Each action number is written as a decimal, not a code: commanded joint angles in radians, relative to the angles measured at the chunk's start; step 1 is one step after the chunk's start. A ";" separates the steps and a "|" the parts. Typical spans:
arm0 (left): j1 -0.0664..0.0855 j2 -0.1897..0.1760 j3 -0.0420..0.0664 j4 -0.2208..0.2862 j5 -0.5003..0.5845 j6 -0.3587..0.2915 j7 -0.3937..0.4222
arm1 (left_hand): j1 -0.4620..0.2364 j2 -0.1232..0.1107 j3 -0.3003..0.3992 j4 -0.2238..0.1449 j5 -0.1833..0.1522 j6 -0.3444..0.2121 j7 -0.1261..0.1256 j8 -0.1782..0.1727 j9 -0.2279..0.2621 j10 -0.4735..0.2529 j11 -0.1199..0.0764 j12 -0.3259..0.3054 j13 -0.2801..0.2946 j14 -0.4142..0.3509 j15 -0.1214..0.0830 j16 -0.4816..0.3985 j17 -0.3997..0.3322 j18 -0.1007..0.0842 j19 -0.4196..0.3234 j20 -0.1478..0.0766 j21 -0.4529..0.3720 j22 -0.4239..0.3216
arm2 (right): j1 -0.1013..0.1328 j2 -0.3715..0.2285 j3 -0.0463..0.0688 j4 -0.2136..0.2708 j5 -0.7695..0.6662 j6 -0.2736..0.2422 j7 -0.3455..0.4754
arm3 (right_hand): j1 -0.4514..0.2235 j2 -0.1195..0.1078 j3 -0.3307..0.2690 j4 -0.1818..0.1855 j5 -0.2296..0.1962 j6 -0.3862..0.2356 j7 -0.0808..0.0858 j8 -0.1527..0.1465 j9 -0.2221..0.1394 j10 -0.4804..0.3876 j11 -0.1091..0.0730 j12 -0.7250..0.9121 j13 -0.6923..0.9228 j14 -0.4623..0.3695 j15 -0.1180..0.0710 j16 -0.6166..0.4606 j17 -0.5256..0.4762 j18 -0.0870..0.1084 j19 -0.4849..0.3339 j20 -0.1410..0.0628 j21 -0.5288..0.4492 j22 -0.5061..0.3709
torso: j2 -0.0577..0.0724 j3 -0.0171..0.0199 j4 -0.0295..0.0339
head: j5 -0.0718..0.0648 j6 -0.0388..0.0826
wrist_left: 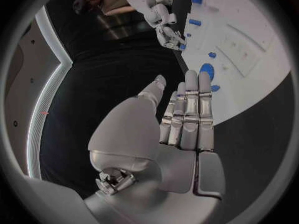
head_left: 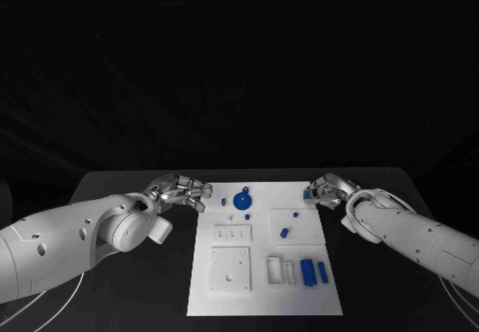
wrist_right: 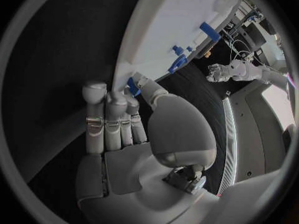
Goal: Assemble the parts on the task board
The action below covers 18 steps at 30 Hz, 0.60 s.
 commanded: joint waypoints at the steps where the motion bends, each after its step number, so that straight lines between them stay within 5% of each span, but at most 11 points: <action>1: 0.000 0.001 0.001 0.003 -0.003 0.017 0.003 | 0.001 0.000 0.007 -0.001 0.004 -0.004 0.001 -0.003 -0.001 -0.006 -0.002 -0.002 0.001 -0.007 0.002 0.000 -0.001 0.010 -0.008 0.000 0.002 -0.001 | -0.003 0.000 0.000 -0.001 -0.001 -0.009 -0.010 | 0.002 0.020 0.022 -0.004 -0.027 0.021 -0.003 -0.001 0.010 0.002 -0.008 0.005 0.003 0.001 -0.007 0.005 0.002 -0.003 0.049 -0.008 0.006 0.075 | 0.000 0.0009 -0.0009 | 0.000 -0.002; 12: 0.000 0.001 0.001 0.003 -0.004 0.019 0.002 | 0.001 0.000 0.007 -0.001 0.004 -0.004 0.001 -0.003 -0.001 -0.006 -0.002 -0.002 0.001 -0.007 0.002 0.000 -0.001 0.010 -0.008 0.000 0.002 -0.001 | -0.007 0.005 0.000 0.001 -0.001 -0.039 -0.010 | -0.003 0.060 0.032 -0.029 -0.072 0.087 -0.022 -0.002 0.081 0.016 -0.017 0.012 0.013 0.004 -0.013 0.009 0.012 -0.013 0.048 -0.016 0.015 0.077 | 0.001 0.0016 0.0000 | -0.001 -0.003; 18: 0.000 0.000 0.001 0.006 -0.007 0.013 -0.001 | 0.001 0.000 0.007 -0.001 0.004 -0.004 0.001 -0.003 -0.001 -0.006 -0.002 -0.002 0.001 -0.007 0.002 0.000 -0.001 0.010 -0.008 0.000 0.002 -0.001 | -0.008 -0.001 0.000 0.031 0.006 -0.081 -0.029 | -0.007 0.059 0.032 -0.040 -0.028 0.082 -0.021 -0.002 0.097 0.019 -0.018 0.012 0.016 0.004 -0.015 0.010 0.018 -0.012 0.049 -0.018 0.018 0.077 | -0.001 0.0015 -0.0034 | 0.001 0.002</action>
